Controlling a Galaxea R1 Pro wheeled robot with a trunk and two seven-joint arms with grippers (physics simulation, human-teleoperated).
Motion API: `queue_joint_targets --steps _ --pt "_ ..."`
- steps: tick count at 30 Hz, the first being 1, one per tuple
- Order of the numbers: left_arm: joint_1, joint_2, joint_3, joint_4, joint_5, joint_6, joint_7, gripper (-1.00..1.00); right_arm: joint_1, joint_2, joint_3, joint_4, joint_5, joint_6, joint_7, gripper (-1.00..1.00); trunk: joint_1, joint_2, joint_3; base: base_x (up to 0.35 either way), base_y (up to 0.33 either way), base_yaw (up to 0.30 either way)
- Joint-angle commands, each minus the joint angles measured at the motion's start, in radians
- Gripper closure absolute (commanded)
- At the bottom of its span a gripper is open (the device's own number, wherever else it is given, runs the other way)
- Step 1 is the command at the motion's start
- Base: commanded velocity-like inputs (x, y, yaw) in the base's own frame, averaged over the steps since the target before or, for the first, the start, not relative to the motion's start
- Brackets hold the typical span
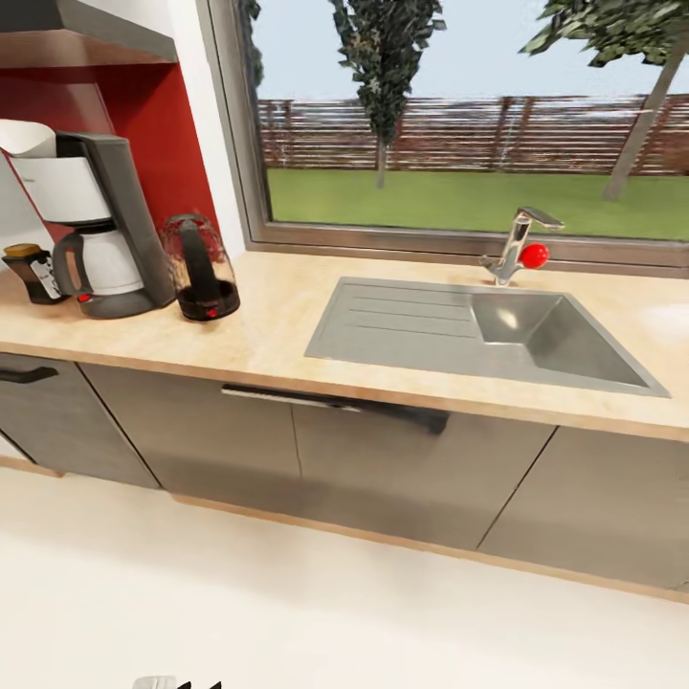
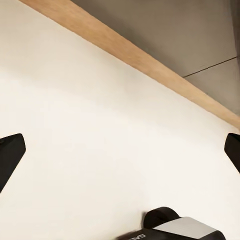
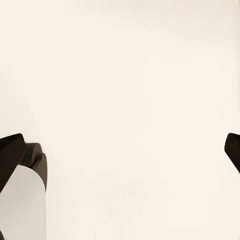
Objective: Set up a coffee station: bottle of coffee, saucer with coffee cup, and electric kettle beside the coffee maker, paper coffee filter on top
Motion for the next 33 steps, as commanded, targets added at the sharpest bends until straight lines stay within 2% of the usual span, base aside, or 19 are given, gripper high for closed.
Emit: queue_joint_targets --steps 1,12,25,33 --pt "0.000 0.000 -0.009 0.001 0.007 -0.006 -0.002 -1.00 -0.001 0.000 0.001 0.001 -0.003 -0.003 0.000 -1.00 0.000 0.000 0.000 0.000 0.000 -0.250" --pt "0.000 0.000 -0.009 0.001 0.007 -0.006 0.036 -1.00 -0.001 -0.001 0.001 0.001 -0.003 -0.003 0.000 -1.00 0.000 0.000 0.007 0.000 0.000 -0.258" --pt "0.000 0.000 -0.009 0.000 0.007 -0.006 0.040 -1.00 -0.001 -0.001 0.001 0.001 -0.003 -0.003 0.000 -1.00 0.000 0.000 0.016 0.000 0.000 -0.262" --pt "0.000 0.000 -0.009 0.001 0.007 -0.006 0.040 -1.00 -0.001 0.000 0.001 0.001 -0.002 -0.003 -0.002 -1.00 0.000 0.000 0.018 0.000 -0.180 -0.085"
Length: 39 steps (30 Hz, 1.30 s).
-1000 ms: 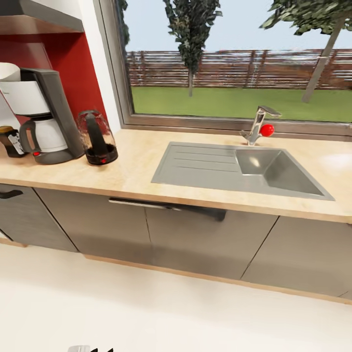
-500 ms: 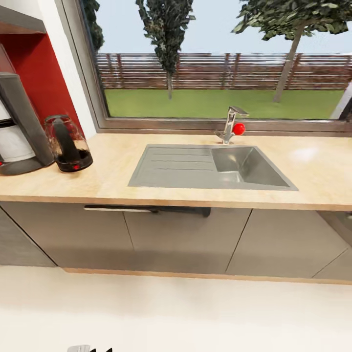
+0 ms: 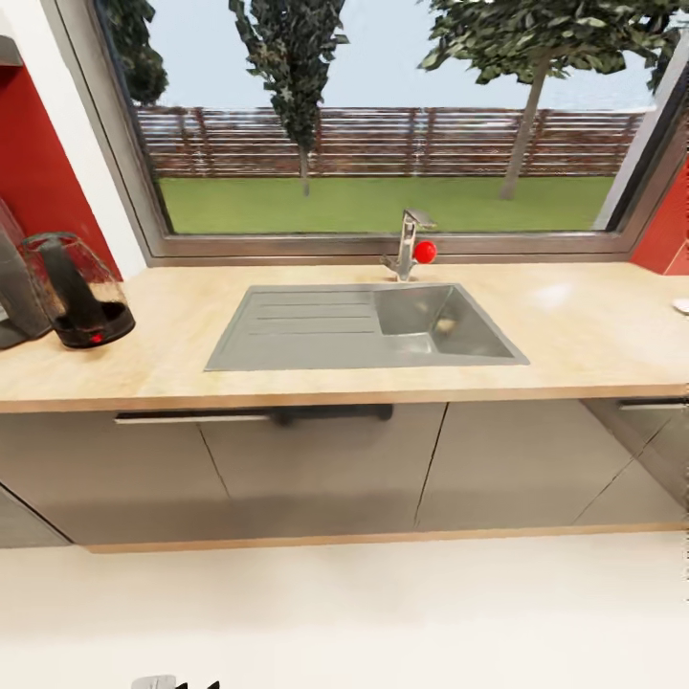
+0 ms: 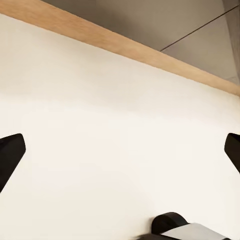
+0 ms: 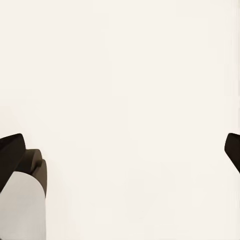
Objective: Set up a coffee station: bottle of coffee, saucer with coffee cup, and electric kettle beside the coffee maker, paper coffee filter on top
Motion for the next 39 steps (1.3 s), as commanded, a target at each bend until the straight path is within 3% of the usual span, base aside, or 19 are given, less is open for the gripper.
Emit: queue_joint_targets --steps 1,28,39 --pt "-0.001 0.000 -0.008 0.001 0.007 -0.006 -0.002 -1.00 -0.001 0.000 0.001 0.001 -0.003 -0.003 0.000 -1.00 0.000 0.000 -0.001 0.000 -0.214 -0.025" --pt "-0.001 -0.001 -0.008 0.002 0.007 -0.006 -0.001 -1.00 -0.001 0.000 0.001 0.001 -0.002 -0.003 0.000 -1.00 0.000 0.000 -0.001 0.000 -0.025 -0.242" --pt "-0.001 -0.001 -0.008 0.001 0.007 -0.006 0.026 -1.00 -0.001 0.000 0.002 0.001 -0.002 -0.003 0.000 -1.00 0.000 0.000 -0.001 0.047 -0.257 -0.051"
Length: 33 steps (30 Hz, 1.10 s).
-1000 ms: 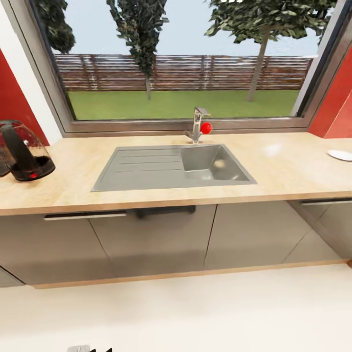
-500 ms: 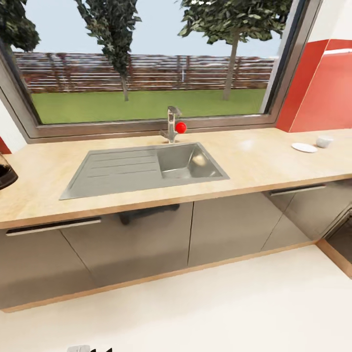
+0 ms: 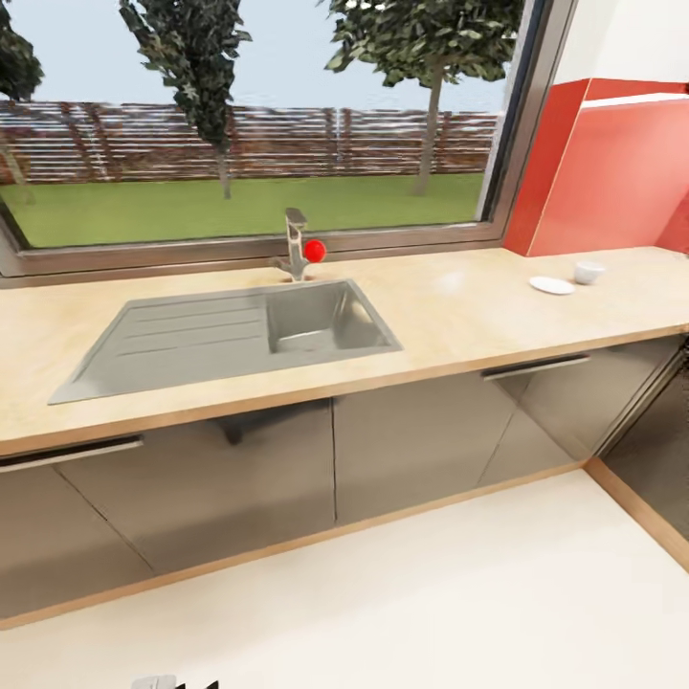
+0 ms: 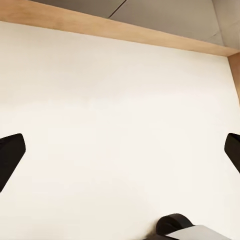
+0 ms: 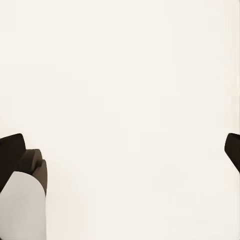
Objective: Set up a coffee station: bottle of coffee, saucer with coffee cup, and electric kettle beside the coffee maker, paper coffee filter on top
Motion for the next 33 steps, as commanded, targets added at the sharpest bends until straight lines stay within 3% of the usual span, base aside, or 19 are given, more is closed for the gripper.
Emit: queue_joint_targets --steps 1,25,33 --pt "-0.001 0.000 -0.009 0.001 0.007 -0.006 0.000 -1.00 -0.001 0.000 0.001 0.001 -0.003 -0.003 0.000 -1.00 0.000 0.000 -0.001 0.094 -0.296 -0.075" --pt "-0.001 0.000 -0.009 0.001 0.007 -0.006 0.010 -1.00 -0.001 0.003 0.002 0.003 -0.001 -0.003 0.000 -1.00 0.000 0.000 -0.001 0.117 -0.080 -0.177" --pt "-0.001 -0.001 -0.009 0.001 0.007 -0.006 0.011 -1.00 -0.001 0.004 0.005 0.003 0.000 -0.003 0.000 -1.00 0.000 0.000 -0.001 0.119 -0.221 -0.070"
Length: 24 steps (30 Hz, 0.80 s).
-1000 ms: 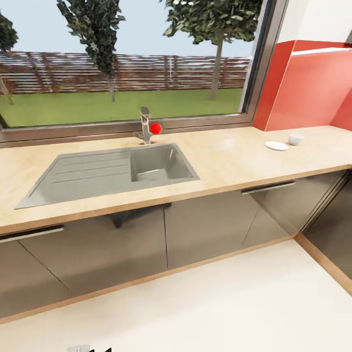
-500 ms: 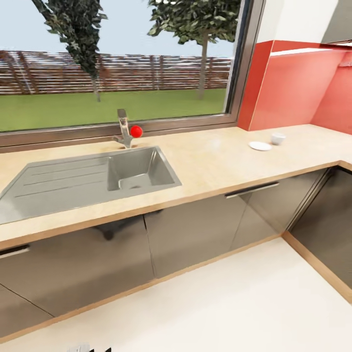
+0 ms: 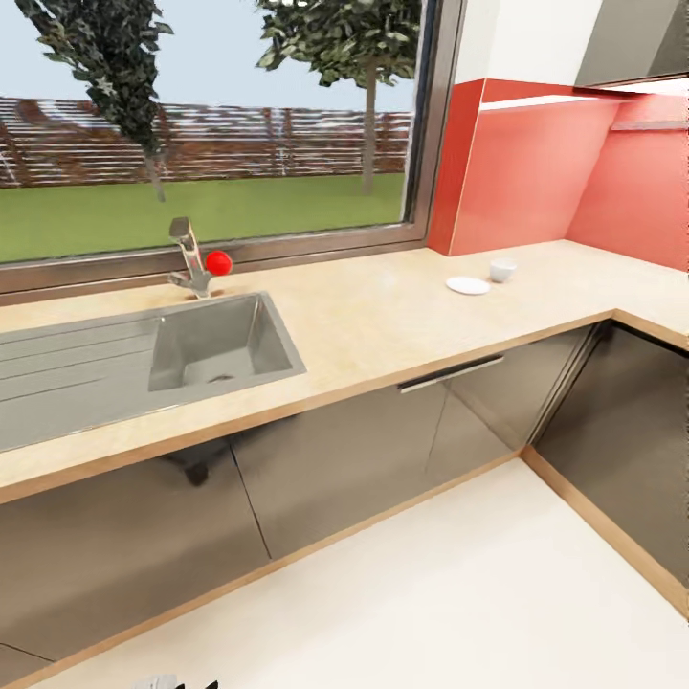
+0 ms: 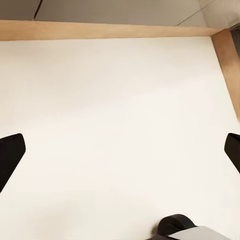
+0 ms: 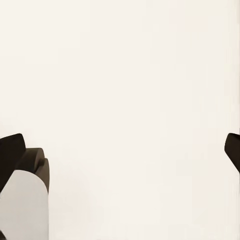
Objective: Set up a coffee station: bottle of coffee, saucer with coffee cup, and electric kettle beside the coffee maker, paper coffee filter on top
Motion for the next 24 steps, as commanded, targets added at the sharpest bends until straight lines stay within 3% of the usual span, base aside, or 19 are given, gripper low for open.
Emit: queue_joint_targets --steps 1,14,24 --pt "-0.001 0.000 -0.008 0.001 0.007 -0.006 -0.002 -1.00 -0.001 0.000 0.001 0.001 -0.002 -0.003 0.000 -1.00 0.000 0.000 -0.001 0.146 -0.262 -0.015" --pt "-0.001 0.000 -0.008 0.001 0.007 -0.006 -0.002 -1.00 -0.001 0.002 0.005 0.002 0.001 -0.003 0.000 -1.00 0.000 0.000 -0.001 0.152 -0.271 0.006" --pt "-0.001 0.000 -0.008 0.001 0.007 -0.006 -0.002 -1.00 -0.001 0.003 0.006 0.003 0.001 -0.003 0.000 -1.00 0.000 0.000 -0.001 0.051 -0.115 0.212"
